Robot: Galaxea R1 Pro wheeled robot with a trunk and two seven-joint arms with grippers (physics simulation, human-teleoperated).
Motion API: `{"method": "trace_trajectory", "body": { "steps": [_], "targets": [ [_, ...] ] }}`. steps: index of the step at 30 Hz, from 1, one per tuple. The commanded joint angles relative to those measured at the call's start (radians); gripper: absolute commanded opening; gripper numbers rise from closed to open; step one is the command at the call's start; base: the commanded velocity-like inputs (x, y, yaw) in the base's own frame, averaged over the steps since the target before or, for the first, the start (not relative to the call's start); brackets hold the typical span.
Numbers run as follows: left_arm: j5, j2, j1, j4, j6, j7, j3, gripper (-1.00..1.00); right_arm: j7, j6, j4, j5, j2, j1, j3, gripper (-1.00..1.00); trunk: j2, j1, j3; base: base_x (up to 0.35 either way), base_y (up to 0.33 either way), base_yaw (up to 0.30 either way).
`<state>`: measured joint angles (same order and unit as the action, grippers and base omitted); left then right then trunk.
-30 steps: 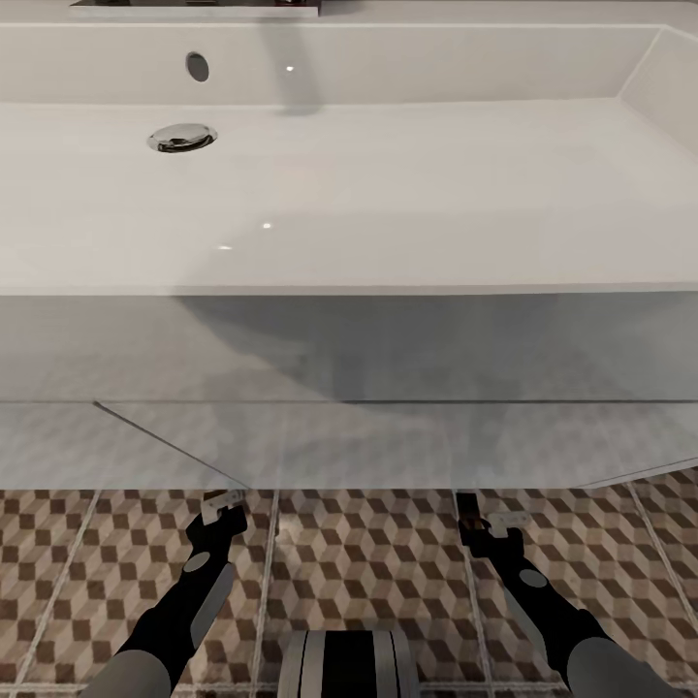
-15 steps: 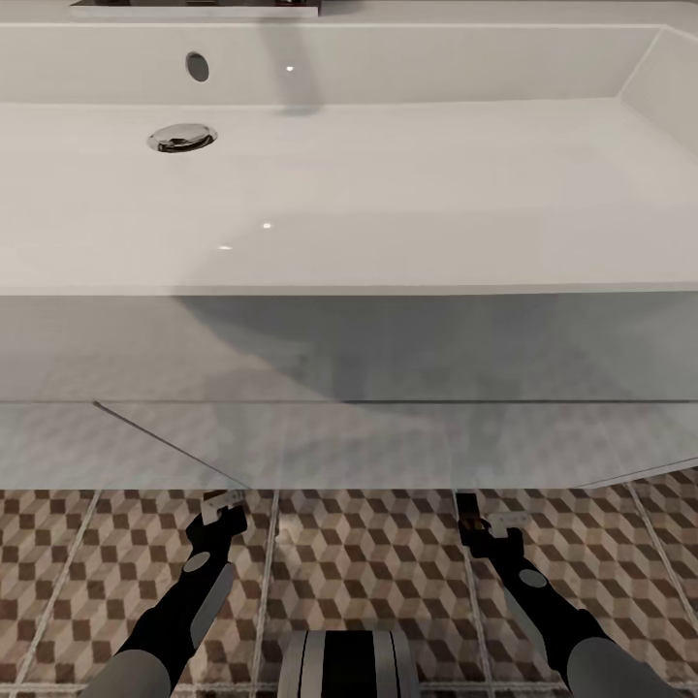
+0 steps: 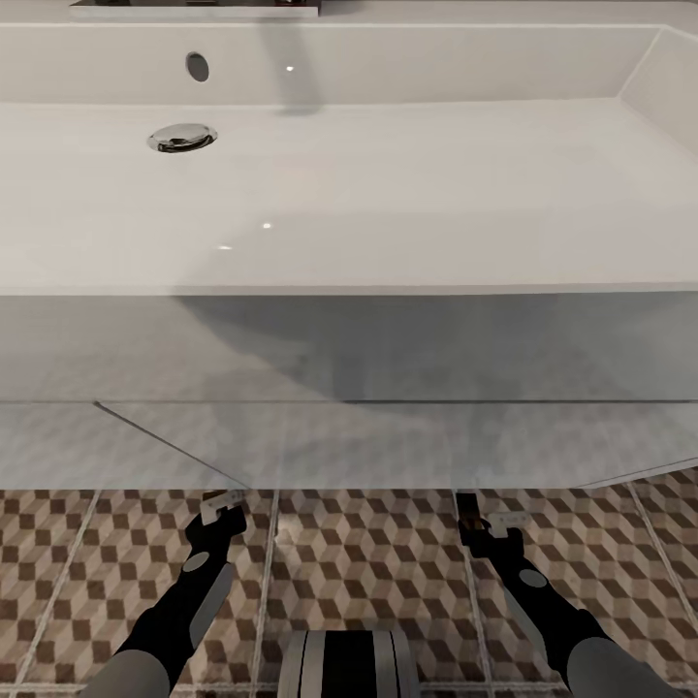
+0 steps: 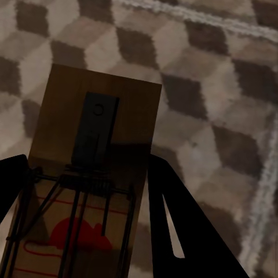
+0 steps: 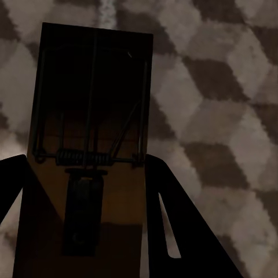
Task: Take the four mousetraps from the cabinet in the bathroom and place them on the bathroom floor. Make sure all four end up on the same floor surface, and ensure that at least two of them are either under or directly next to the same bathroom sink.
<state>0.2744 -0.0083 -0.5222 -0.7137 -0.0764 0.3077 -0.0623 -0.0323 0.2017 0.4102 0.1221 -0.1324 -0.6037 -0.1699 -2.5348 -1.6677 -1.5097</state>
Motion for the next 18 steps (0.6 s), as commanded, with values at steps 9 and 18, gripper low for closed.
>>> {"method": "trace_trajectory", "body": {
  "steps": [9,18],
  "targets": [
    [0.008,0.003,-0.001,0.000,0.000,0.003,-0.006,-1.00,0.000,0.004,-0.001,0.013,-0.001,-0.001,-0.008,-1.00,0.000,0.000,-0.001,0.007,0.000,0.000],
    [0.008,0.002,-0.001,0.000,0.001,0.004,-0.007,-1.00,0.000,0.004,-0.001,0.013,-0.001,-0.001,-0.008,-1.00,0.000,0.000,-0.001,0.108,0.000,0.000]
  ]
}}
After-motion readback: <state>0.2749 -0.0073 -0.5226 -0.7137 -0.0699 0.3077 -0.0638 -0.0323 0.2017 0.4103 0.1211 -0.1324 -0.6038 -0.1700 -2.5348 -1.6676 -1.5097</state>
